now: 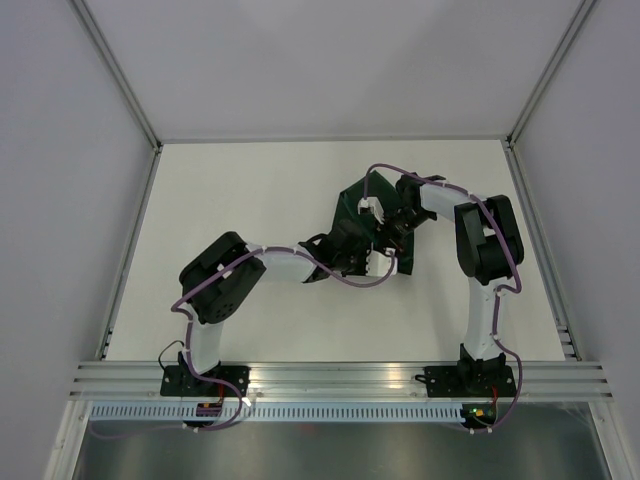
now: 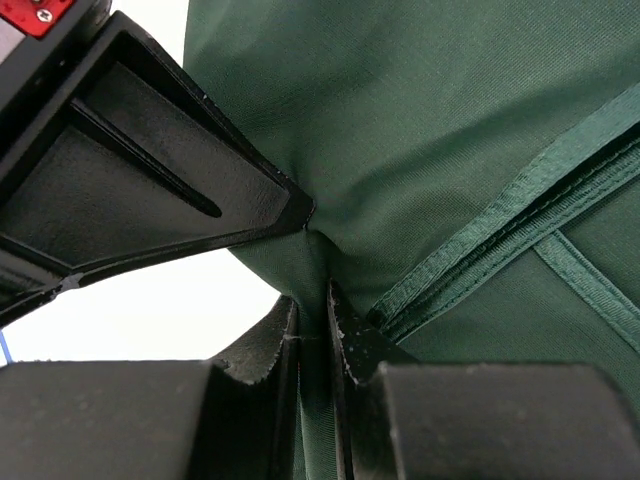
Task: Fold the napkin, place the utensils inside, and roll it up
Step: Roll the napkin at the center of the board.
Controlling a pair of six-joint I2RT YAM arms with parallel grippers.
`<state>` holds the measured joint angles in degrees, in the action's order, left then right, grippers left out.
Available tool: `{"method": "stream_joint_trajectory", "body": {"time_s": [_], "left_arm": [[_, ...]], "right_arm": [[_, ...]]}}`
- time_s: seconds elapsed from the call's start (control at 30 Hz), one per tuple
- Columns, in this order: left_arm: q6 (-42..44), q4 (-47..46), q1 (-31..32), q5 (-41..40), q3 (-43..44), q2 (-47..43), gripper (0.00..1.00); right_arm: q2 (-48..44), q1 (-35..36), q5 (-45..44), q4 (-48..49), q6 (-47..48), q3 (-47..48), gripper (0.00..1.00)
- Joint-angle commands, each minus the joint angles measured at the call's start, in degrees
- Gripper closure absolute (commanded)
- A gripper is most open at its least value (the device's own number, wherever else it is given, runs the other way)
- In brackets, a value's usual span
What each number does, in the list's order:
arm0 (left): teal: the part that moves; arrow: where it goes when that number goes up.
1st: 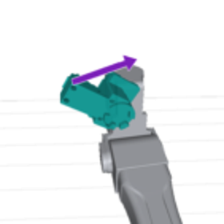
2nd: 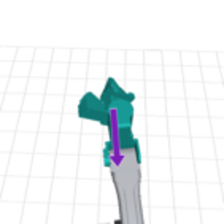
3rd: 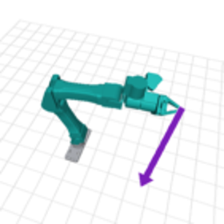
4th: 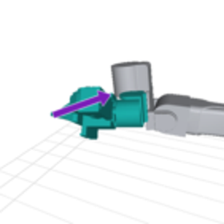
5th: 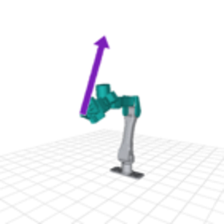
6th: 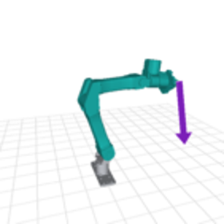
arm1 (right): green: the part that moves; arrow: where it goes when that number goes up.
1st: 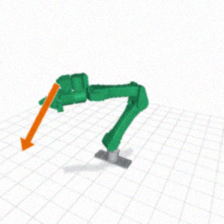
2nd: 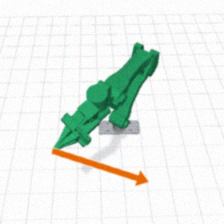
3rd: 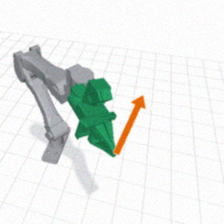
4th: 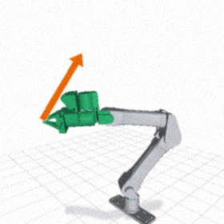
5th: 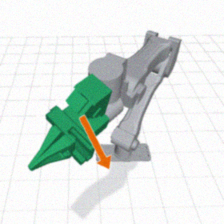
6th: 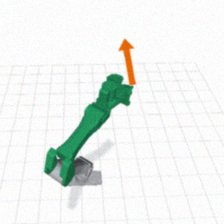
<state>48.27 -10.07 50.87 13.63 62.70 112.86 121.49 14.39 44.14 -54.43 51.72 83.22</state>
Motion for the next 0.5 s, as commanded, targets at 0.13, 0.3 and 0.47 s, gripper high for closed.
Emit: {"method": "stream_joint_trajectory", "body": {"time_s": [0.13, 0.3, 0.47], "left_arm": [[-5.20, 6.99, 1.07, 5.27, 3.22, 0.08, 0.98], [-7.48, 7.60, 0.98, 6.32, 4.10, 0.52, 0.98], [-9.77, 8.22, 0.81, 7.64, 4.89, 0.43, 0.98]], "right_arm": [[-0.55, 0.20, -8.19, 5.30, 0.84, -5.70, 0.71], [-5.12, 0.28, -9.42, 8.73, -0.92, -8.25, 0.51], [-10.48, -0.15, -10.39, 11.01, -2.94, -9.65, 0.42]]}}
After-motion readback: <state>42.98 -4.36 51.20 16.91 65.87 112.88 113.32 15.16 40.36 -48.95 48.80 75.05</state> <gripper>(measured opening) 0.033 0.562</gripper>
